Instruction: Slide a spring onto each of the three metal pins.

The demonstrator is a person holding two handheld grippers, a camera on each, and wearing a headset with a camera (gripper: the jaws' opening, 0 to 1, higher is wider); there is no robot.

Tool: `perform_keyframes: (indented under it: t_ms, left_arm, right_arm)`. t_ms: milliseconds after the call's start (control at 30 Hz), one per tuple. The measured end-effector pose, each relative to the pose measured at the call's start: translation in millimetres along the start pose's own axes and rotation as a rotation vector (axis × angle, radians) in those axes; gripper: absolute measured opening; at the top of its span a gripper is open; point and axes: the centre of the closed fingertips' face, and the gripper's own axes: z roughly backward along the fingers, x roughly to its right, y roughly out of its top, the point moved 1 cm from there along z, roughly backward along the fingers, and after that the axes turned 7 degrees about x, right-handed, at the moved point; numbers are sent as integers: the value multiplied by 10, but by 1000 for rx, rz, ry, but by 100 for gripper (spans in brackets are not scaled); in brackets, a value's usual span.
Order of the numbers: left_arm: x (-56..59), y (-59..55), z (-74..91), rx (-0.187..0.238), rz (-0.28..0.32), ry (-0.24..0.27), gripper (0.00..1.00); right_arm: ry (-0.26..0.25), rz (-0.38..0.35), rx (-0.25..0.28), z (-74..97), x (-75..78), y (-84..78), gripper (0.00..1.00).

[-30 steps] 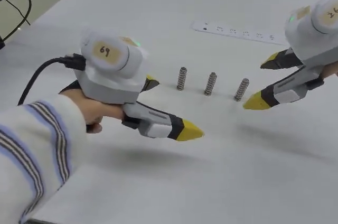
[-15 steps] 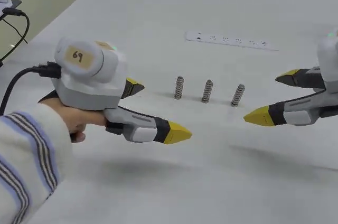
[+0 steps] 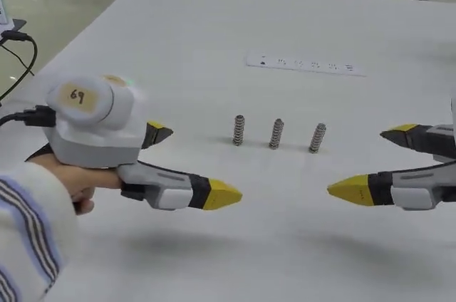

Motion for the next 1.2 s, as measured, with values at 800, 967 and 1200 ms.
perform_keyframes:
  t_ms: [800,967,1200]
  left_arm:
    - [28,-169,347,-56,-36,-4,98]
    - [-3,-184,364,-71,-59,7,98]
    - [23,-359,345,-137,-77,2,98]
  right_arm:
    - [-91,-69,17,322,-205,-455,100]
    - [-107,-89,21,347,-201,-481,100]
    - [-125,-104,27,380,-197,-480,100]
